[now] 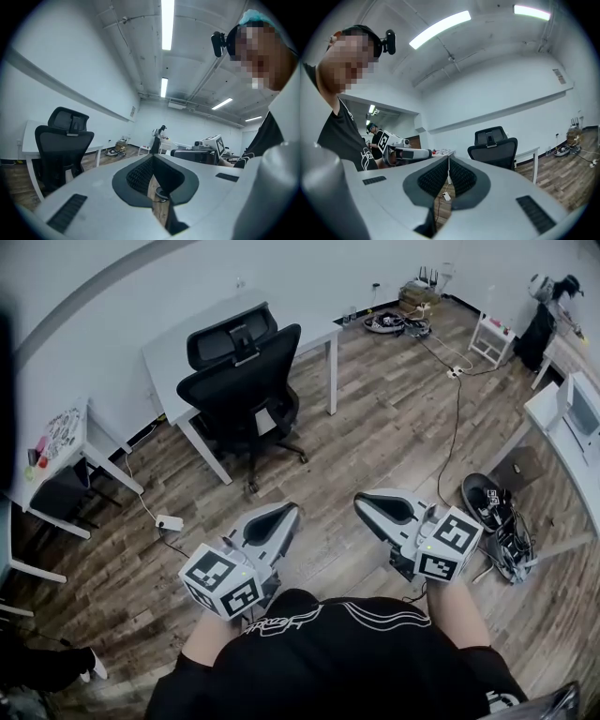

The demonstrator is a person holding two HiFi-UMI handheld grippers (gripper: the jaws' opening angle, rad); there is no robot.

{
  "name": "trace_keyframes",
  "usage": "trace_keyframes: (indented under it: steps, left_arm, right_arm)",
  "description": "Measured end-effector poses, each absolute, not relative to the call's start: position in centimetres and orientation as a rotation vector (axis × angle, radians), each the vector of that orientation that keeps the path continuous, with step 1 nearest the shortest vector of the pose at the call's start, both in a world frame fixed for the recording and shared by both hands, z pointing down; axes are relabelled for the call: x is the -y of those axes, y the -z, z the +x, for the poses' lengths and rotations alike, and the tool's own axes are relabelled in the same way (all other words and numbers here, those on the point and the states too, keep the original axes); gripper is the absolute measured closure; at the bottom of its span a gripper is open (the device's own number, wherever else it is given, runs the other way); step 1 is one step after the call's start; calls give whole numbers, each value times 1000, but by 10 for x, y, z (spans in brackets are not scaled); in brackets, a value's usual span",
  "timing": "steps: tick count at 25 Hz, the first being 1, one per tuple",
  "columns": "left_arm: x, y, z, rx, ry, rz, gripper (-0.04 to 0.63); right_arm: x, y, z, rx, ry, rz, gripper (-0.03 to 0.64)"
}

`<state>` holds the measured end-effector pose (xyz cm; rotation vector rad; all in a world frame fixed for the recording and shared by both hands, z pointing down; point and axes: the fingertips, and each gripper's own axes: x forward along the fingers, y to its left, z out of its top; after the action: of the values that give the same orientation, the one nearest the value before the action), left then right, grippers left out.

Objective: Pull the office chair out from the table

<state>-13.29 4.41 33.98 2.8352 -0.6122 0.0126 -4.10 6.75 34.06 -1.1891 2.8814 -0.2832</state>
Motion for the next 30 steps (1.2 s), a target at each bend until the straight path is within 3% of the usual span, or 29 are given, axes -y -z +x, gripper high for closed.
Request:
trace_keyframes:
  steps: [8,18,30]
  left_arm:
    - [20,-354,-119,601,-18,2825,588]
    - [193,-381,-100,698,-12,2764,588]
    - [346,-394,-151,957,-34,2699,588]
  right_arm:
    - [-1,-353,-24,-2907,293,-1229,580]
    - [160,-383,1,-3011,359,-1237,580]
    - [327,-400,-26,-3177,427,-1009,580]
